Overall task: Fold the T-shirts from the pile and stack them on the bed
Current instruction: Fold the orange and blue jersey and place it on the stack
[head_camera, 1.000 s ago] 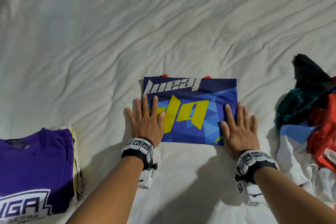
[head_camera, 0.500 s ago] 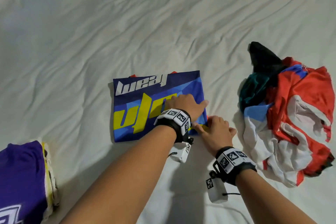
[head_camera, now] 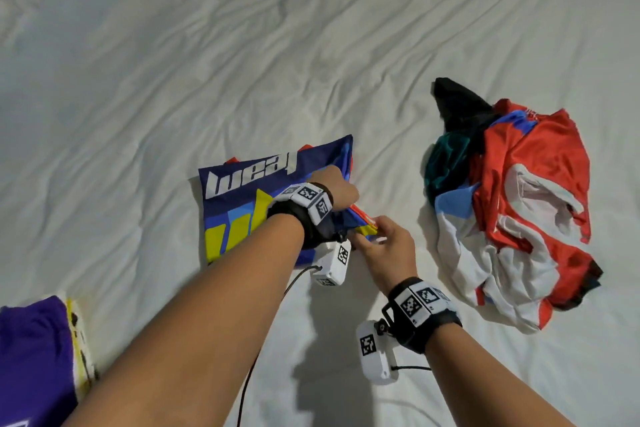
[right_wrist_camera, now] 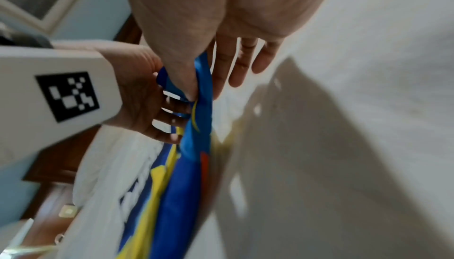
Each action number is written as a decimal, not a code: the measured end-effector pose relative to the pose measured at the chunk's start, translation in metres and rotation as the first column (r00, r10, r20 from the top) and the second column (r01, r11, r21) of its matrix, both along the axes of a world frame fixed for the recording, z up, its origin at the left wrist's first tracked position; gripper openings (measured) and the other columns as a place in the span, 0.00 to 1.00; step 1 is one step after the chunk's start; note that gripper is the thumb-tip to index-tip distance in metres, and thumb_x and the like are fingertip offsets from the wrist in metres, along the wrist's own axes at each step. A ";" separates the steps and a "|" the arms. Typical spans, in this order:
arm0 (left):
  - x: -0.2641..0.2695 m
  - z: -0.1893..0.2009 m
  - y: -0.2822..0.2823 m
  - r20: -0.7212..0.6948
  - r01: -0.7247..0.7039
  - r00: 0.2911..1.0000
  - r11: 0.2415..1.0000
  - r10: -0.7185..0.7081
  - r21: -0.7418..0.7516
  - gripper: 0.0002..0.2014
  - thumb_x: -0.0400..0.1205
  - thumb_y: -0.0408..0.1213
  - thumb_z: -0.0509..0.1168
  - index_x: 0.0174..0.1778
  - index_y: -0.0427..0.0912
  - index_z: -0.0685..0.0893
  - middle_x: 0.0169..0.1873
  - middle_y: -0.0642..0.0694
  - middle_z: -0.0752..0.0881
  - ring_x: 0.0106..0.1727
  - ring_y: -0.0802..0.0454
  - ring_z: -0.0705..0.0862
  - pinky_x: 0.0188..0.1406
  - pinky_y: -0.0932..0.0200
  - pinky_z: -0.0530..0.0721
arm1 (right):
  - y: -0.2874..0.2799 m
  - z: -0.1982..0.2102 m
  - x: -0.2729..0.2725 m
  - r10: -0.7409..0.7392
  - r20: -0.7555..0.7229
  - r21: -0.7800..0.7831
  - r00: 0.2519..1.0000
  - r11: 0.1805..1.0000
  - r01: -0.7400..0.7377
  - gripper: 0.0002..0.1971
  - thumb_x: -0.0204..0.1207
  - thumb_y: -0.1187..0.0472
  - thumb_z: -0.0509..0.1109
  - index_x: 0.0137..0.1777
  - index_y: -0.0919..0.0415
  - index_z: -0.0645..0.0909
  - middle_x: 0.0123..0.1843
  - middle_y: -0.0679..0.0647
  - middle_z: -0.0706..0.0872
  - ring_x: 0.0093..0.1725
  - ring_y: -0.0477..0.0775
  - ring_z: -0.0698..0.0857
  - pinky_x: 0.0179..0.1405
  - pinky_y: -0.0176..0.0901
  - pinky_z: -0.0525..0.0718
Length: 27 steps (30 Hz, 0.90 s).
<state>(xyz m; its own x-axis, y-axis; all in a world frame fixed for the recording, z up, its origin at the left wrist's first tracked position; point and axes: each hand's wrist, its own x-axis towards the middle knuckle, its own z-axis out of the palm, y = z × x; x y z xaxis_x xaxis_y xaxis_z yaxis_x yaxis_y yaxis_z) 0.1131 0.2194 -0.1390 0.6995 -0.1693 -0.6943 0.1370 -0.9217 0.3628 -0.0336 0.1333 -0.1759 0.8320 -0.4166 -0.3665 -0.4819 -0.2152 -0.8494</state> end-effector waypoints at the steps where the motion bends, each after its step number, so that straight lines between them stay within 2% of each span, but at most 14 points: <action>1: 0.003 0.012 0.004 -0.011 -0.045 0.999 0.996 0.044 -0.073 0.12 0.73 0.44 0.68 0.35 0.40 0.74 0.39 0.40 0.83 0.39 0.41 0.82 0.30 0.57 0.74 | 0.003 0.010 0.003 -0.060 0.045 0.022 0.997 0.998 0.059 0.10 0.64 0.47 0.76 0.39 0.52 0.84 0.32 0.49 0.87 0.35 0.52 0.87 0.40 0.57 0.86; 3: 0.010 0.036 0.012 -0.002 -0.141 0.990 0.960 0.144 -0.241 0.12 0.69 0.45 0.69 0.37 0.41 0.79 0.37 0.41 0.84 0.38 0.42 0.83 0.37 0.54 0.77 | 0.006 0.035 0.012 -0.144 0.130 0.046 0.981 0.989 0.139 0.05 0.69 0.59 0.80 0.43 0.50 0.87 0.37 0.48 0.90 0.40 0.52 0.90 0.45 0.59 0.89; 5: 0.015 0.070 0.021 0.002 -0.222 0.970 0.891 0.242 -0.397 0.07 0.73 0.40 0.70 0.39 0.41 0.82 0.36 0.41 0.84 0.40 0.43 0.84 0.42 0.51 0.83 | 0.010 0.067 0.025 -0.179 0.271 0.013 0.946 0.983 0.183 0.08 0.73 0.65 0.79 0.46 0.51 0.87 0.41 0.45 0.91 0.43 0.45 0.88 0.50 0.53 0.88; 8: 0.021 0.112 0.037 -0.111 -0.354 0.925 0.714 0.364 -0.605 0.05 0.79 0.31 0.69 0.37 0.39 0.83 0.34 0.40 0.85 0.38 0.43 0.87 0.50 0.39 0.90 | 0.017 0.116 0.042 -0.083 0.573 -0.172 0.815 0.961 0.219 0.11 0.72 0.71 0.77 0.50 0.56 0.88 0.45 0.47 0.88 0.46 0.42 0.86 0.49 0.48 0.84; 10: 0.019 0.133 0.052 -0.232 -0.423 0.894 0.553 0.383 -0.718 0.09 0.79 0.29 0.69 0.34 0.39 0.79 0.30 0.41 0.81 0.33 0.45 0.86 0.44 0.40 0.92 | 0.028 0.138 0.048 0.064 0.695 -0.324 0.716 0.917 0.233 0.10 0.71 0.71 0.76 0.51 0.61 0.89 0.47 0.52 0.88 0.46 0.54 0.87 0.45 0.55 0.84; 12: 0.013 0.142 0.070 -0.310 -0.480 0.858 0.426 0.409 -0.767 0.11 0.81 0.25 0.66 0.35 0.41 0.75 0.27 0.42 0.76 0.28 0.48 0.84 0.33 0.50 0.90 | 0.041 0.149 0.049 0.221 0.713 -0.472 0.666 0.853 0.223 0.10 0.72 0.68 0.76 0.52 0.60 0.90 0.47 0.53 0.88 0.45 0.61 0.87 0.43 0.57 0.81; 14: 0.001 0.138 0.090 -0.323 -0.519 0.829 0.413 0.457 -0.749 0.13 0.82 0.24 0.63 0.34 0.42 0.73 0.25 0.44 0.74 0.24 0.51 0.79 0.27 0.58 0.85 | 0.057 0.144 0.042 0.364 0.656 -0.606 0.661 0.776 0.175 0.11 0.71 0.69 0.76 0.52 0.59 0.90 0.47 0.53 0.88 0.44 0.63 0.85 0.42 0.56 0.79; 16: -0.014 0.111 0.115 -0.310 -0.557 0.810 0.486 0.498 -0.674 0.12 0.79 0.25 0.66 0.34 0.43 0.74 0.24 0.45 0.73 0.21 0.51 0.76 0.23 0.59 0.83 | 0.075 0.121 0.027 0.474 0.569 -0.696 0.672 0.713 0.087 0.13 0.69 0.69 0.77 0.53 0.58 0.90 0.46 0.53 0.88 0.43 0.64 0.83 0.41 0.56 0.78; 18: -0.033 0.075 0.144 -0.352 -0.613 0.786 0.571 0.508 -0.546 0.06 0.72 0.29 0.68 0.40 0.40 0.77 0.29 0.39 0.75 0.25 0.47 0.77 0.24 0.55 0.85 | 0.094 0.087 0.007 0.561 0.464 -0.738 0.686 0.673 -0.051 0.13 0.69 0.68 0.78 0.53 0.56 0.89 0.46 0.51 0.87 0.43 0.63 0.82 0.40 0.54 0.77; 20: -0.055 0.037 0.174 -0.412 -0.667 0.743 0.637 0.528 -0.386 0.07 0.74 0.29 0.66 0.48 0.36 0.79 0.33 0.35 0.77 0.27 0.44 0.79 0.27 0.48 0.88 | 0.117 0.049 -0.015 0.637 0.348 -0.748 0.687 0.631 -0.206 0.13 0.68 0.66 0.81 0.52 0.53 0.88 0.45 0.49 0.86 0.42 0.61 0.80 0.39 0.52 0.77; 21: -0.068 0.022 0.188 -0.430 -0.695 0.712 0.643 0.555 -0.321 0.04 0.76 0.27 0.65 0.46 0.34 0.79 0.31 0.35 0.77 0.25 0.44 0.79 0.27 0.48 0.89 | 0.129 0.033 -0.026 0.672 0.295 -0.744 0.679 0.607 -0.278 0.13 0.68 0.65 0.81 0.51 0.52 0.87 0.45 0.49 0.85 0.42 0.59 0.80 0.38 0.52 0.77; 23: -0.094 0.000 0.215 -0.414 -0.752 0.652 0.609 0.635 -0.251 0.06 0.68 0.27 0.68 0.36 0.33 0.77 0.27 0.35 0.76 0.22 0.44 0.77 0.25 0.52 0.85 | 0.157 0.007 -0.046 0.730 0.209 -0.729 0.650 0.560 -0.394 0.12 0.68 0.63 0.81 0.50 0.50 0.87 0.43 0.48 0.83 0.41 0.59 0.79 0.36 0.52 0.76; 25: -0.116 -0.015 0.241 -0.362 -0.803 0.596 0.538 0.717 -0.256 0.11 0.57 0.28 0.67 0.34 0.32 0.78 0.29 0.32 0.76 0.24 0.43 0.78 0.28 0.55 0.80 | 0.184 -0.005 -0.062 0.773 0.154 -0.715 0.616 0.517 -0.471 0.12 0.68 0.62 0.78 0.50 0.49 0.86 0.42 0.49 0.81 0.41 0.59 0.79 0.34 0.52 0.75; 27: -0.131 -0.022 0.262 -0.300 -0.837 0.544 0.480 0.784 -0.264 0.11 0.60 0.28 0.69 0.37 0.32 0.80 0.29 0.33 0.79 0.29 0.42 0.79 0.29 0.56 0.78 | 0.206 -0.010 -0.073 0.797 0.128 -0.687 0.591 0.501 -0.527 0.11 0.69 0.61 0.73 0.50 0.49 0.85 0.43 0.49 0.82 0.41 0.60 0.80 0.34 0.52 0.76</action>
